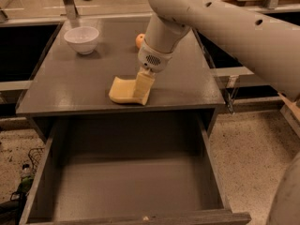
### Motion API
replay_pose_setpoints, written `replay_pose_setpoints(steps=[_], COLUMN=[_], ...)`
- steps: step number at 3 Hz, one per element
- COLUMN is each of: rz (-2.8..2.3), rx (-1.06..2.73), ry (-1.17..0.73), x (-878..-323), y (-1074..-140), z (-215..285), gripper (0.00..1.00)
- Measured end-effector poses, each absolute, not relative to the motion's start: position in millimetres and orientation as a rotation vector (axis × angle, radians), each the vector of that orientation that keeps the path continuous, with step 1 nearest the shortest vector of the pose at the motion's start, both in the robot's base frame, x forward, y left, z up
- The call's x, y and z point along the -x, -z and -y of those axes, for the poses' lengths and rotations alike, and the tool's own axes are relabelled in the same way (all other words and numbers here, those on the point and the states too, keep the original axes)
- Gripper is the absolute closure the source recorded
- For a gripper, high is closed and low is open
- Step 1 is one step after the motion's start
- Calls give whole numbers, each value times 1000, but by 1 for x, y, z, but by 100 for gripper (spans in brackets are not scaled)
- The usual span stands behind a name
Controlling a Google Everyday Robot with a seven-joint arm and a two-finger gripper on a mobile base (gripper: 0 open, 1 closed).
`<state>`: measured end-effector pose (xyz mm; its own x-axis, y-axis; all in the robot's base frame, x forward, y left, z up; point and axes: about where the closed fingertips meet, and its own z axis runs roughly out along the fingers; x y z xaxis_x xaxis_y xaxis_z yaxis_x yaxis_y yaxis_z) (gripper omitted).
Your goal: Pick sponge from top drawer and place on counter
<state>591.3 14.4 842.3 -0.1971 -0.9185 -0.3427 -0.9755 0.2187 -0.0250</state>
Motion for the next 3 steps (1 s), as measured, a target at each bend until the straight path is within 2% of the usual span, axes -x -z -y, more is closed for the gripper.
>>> replay_pose_setpoints(steps=[1, 2, 3], rz=[-2212, -2212, -2212], rx=[1779, 1780, 1780], ry=[-286, -286, -286], x=[-591, -591, -591], y=[-842, -842, -842], z=[-14, -14, -14], gripper=[6, 0, 0])
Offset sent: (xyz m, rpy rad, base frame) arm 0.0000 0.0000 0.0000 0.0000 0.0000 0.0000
